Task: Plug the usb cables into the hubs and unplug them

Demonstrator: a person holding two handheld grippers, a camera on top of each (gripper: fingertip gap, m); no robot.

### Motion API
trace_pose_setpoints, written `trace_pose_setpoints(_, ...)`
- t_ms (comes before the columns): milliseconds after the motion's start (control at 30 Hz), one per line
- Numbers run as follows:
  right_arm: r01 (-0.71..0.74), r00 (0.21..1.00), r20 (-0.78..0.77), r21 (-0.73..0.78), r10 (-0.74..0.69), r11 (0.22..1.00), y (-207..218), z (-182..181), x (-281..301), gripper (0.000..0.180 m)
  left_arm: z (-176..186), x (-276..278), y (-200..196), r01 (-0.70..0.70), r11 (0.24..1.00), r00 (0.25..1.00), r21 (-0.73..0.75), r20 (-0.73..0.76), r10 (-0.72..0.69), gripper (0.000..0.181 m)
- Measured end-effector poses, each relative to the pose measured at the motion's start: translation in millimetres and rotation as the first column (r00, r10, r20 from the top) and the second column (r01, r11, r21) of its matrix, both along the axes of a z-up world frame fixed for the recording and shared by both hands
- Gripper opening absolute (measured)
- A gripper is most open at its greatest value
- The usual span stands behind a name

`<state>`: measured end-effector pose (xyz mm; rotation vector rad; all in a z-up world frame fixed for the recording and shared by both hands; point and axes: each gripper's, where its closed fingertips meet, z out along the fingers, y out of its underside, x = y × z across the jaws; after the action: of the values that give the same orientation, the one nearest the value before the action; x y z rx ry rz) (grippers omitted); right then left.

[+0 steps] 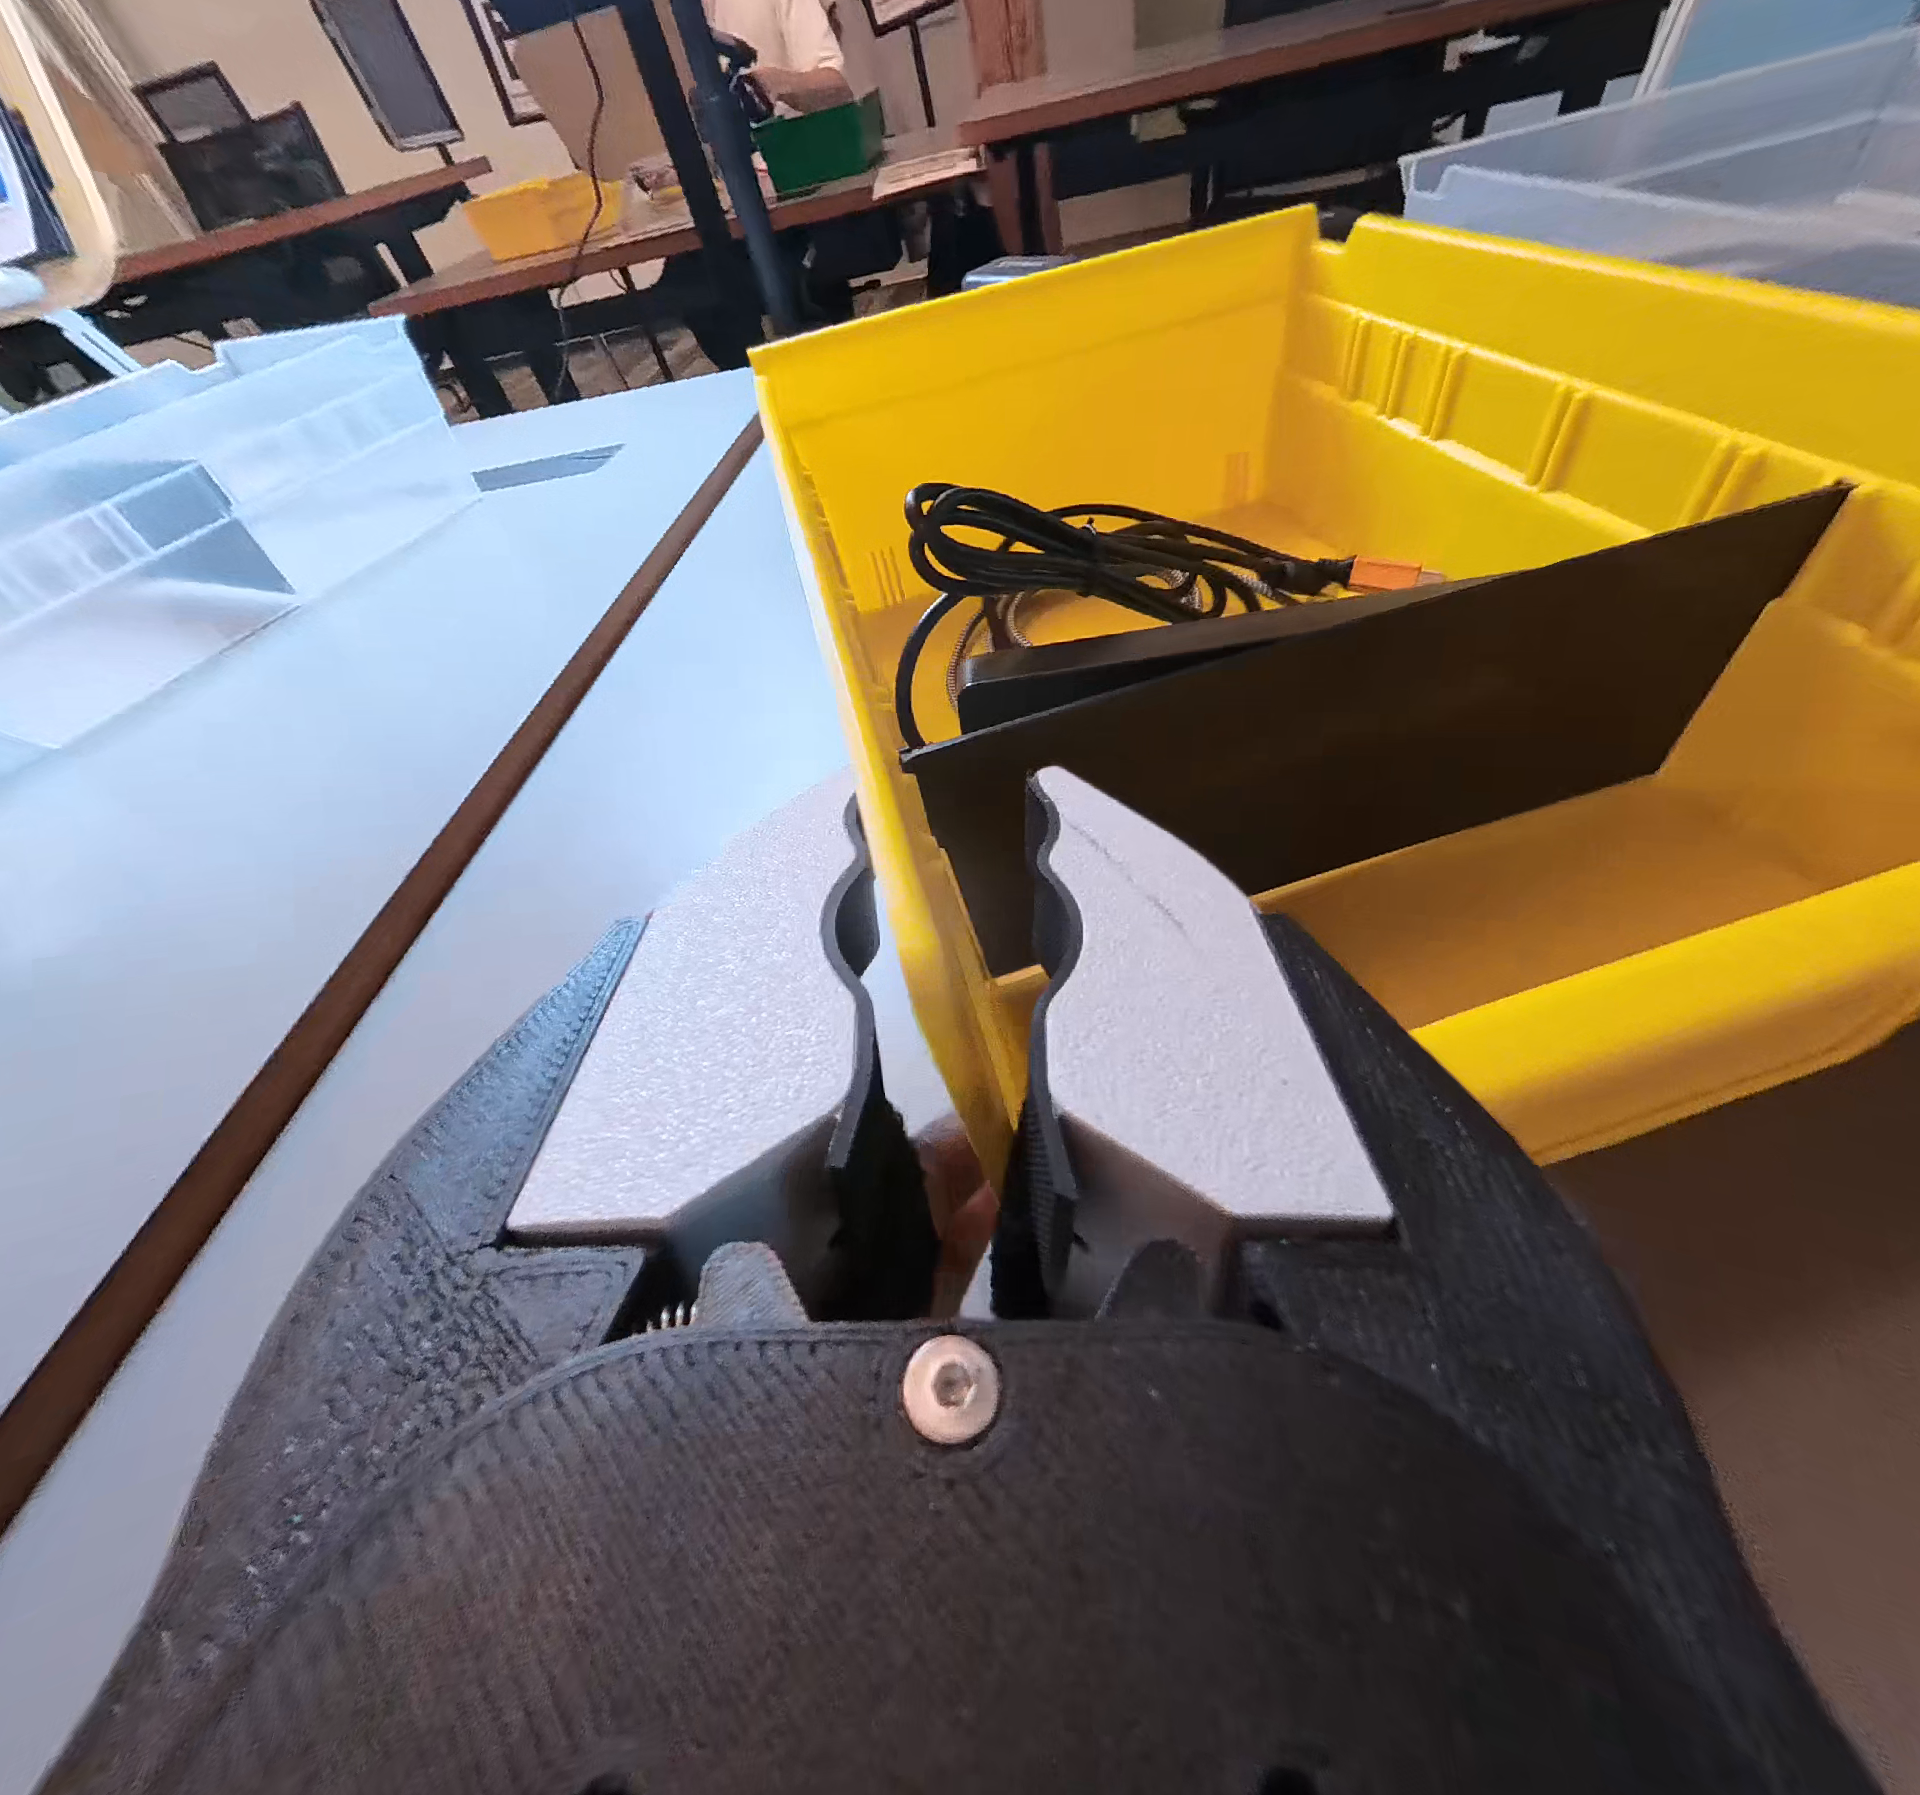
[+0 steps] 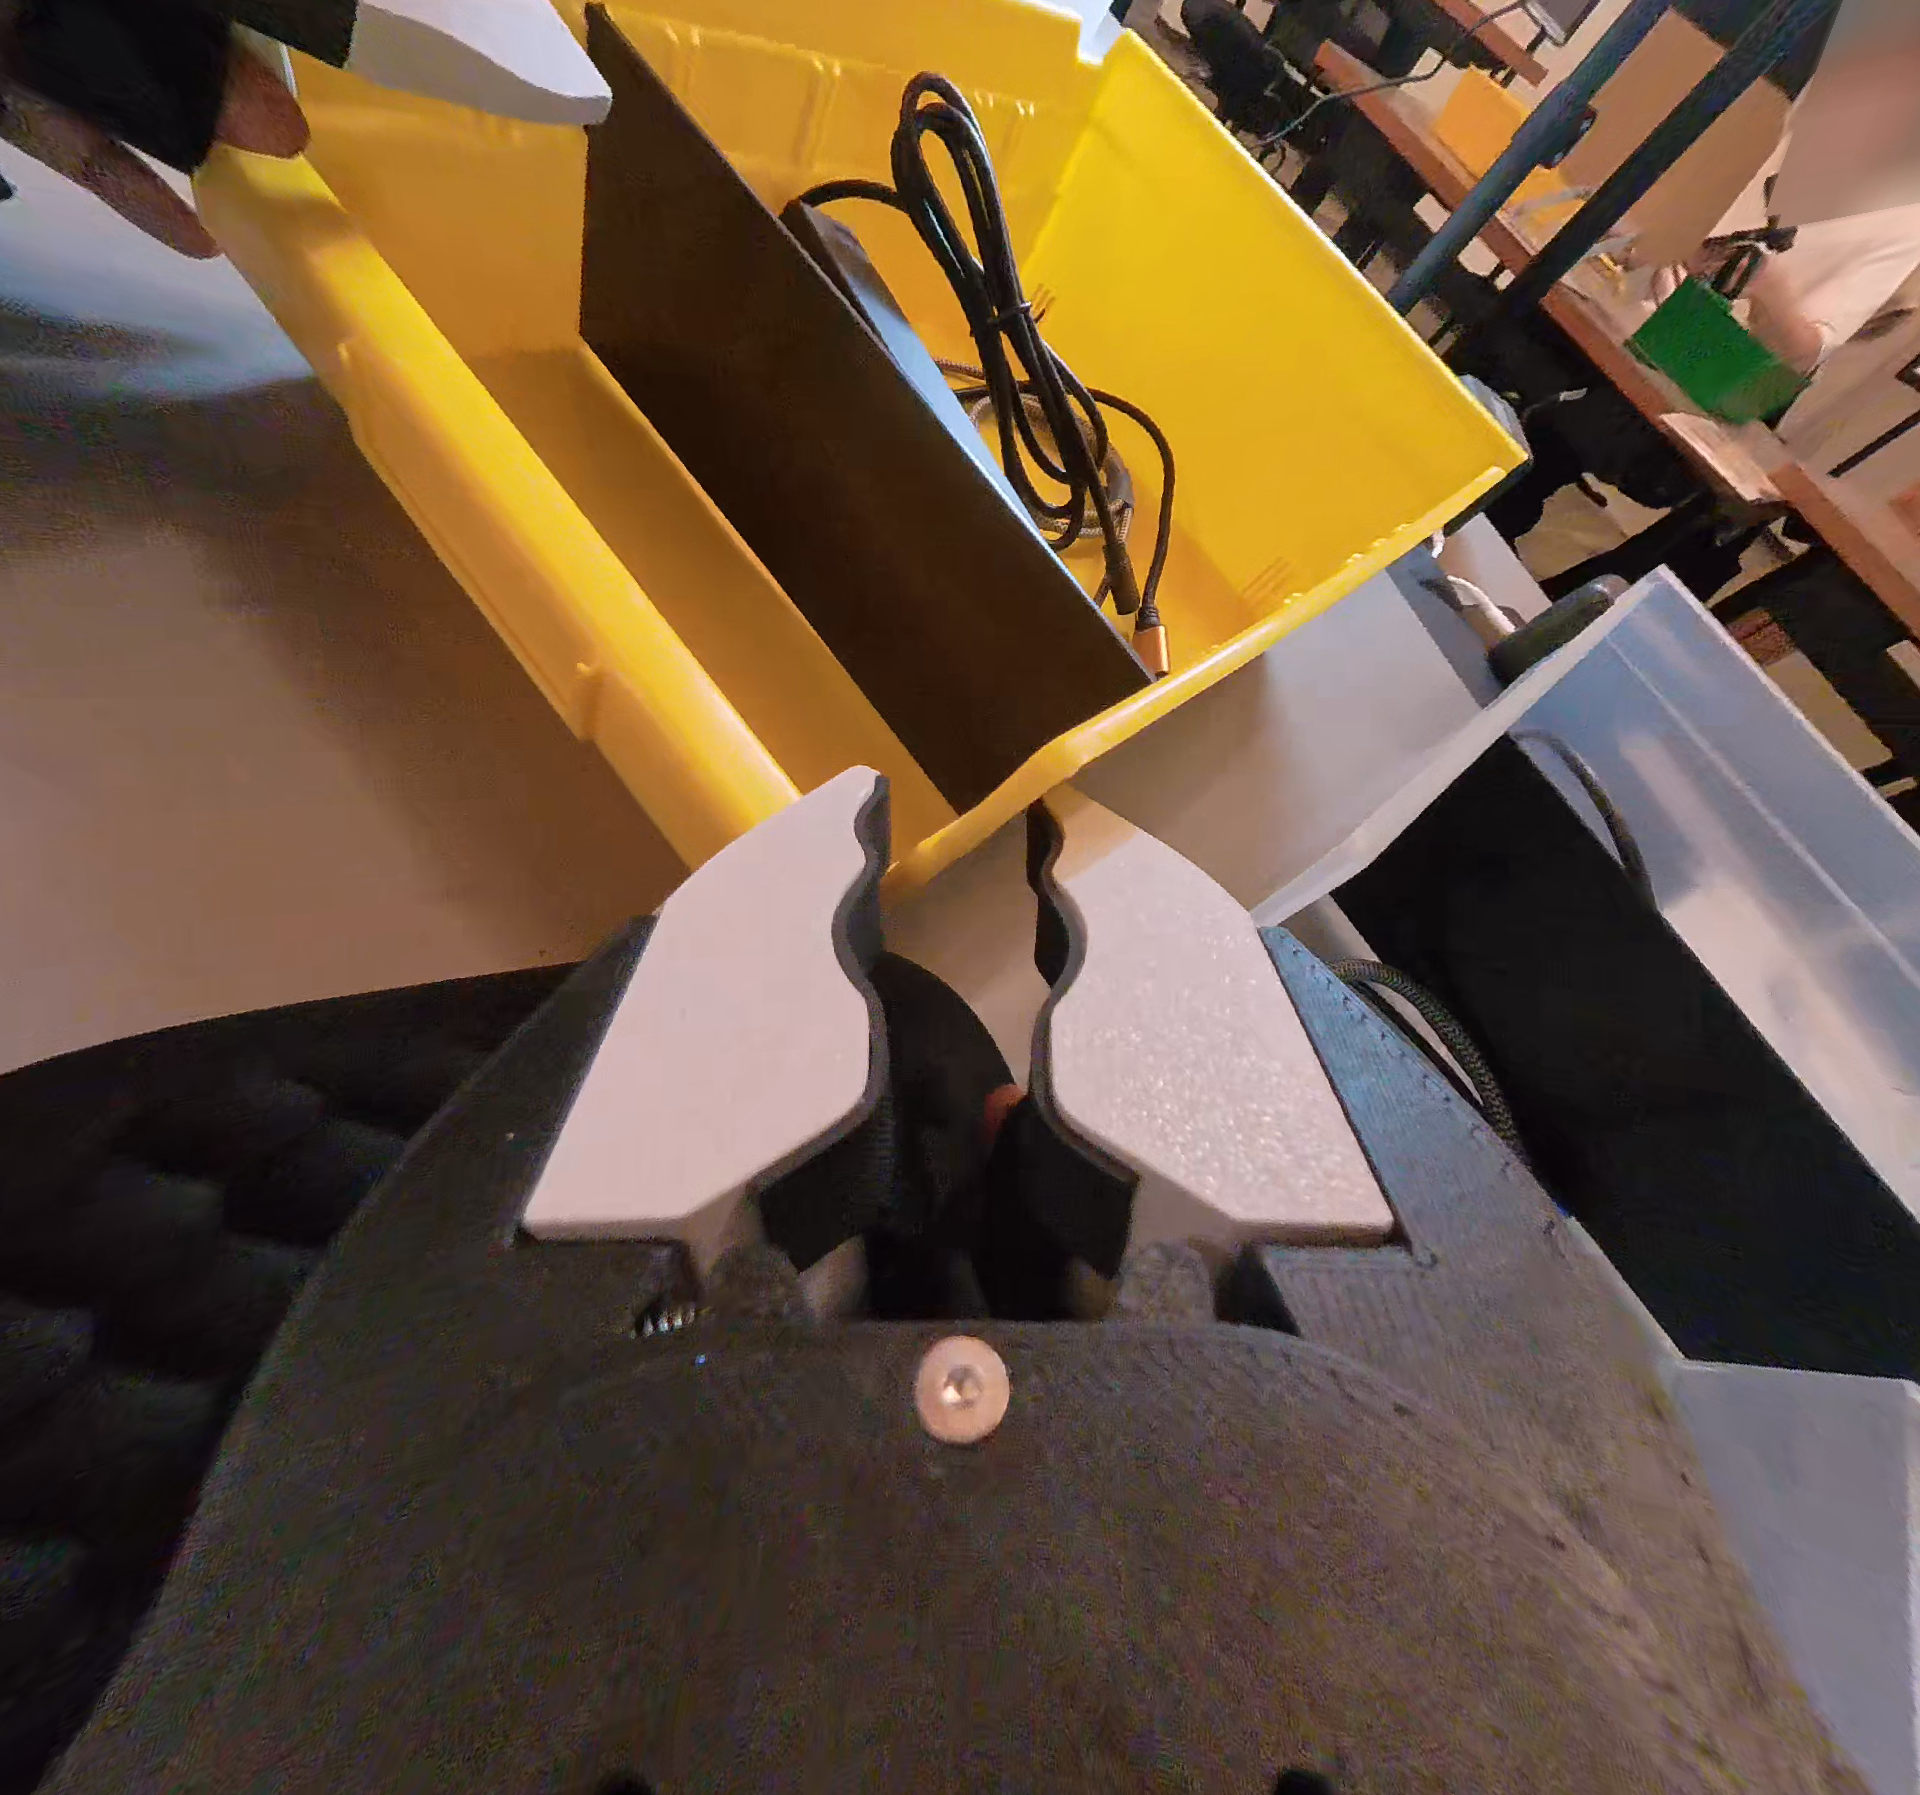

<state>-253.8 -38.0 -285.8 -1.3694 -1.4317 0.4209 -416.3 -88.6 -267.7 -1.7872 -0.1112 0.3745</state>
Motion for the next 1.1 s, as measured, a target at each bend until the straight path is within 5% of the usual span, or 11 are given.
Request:
trace_pose_setpoints(300,0.019,0.996,-0.091,0.149,-0.005,0.989,0.0,35.1,6.1,0.02,32.6,5.2,-11.0,-0.034,0.993,0.999,0.113,-0.037,0.038,0.013)
trace_pose_setpoints(633,0.142,0.952,-0.305,0.395,-0.016,0.908,-3.7,118.1,45.2,0.017,122.2,49.4,-29.8,-0.014,0.916,0.989,0.401,-0.132,0.073,0.011)
trace_pose_setpoints(867,0.342,0.889,-0.444,0.486,-0.11,0.804,7.7,175.6,126.8,0.016,187.0,126.0,-10.8,0.131,0.832,0.973,0.538,-0.233,-0.002,0.01)
trace_pose_setpoints(1100,0.568,0.807,-0.491,0.492,-0.328,0.66,28.6,188.0,249.8,0.014,194.3,234.6,52.9,0.309,0.796,0.951,0.521,-0.189,-0.246,0.01)
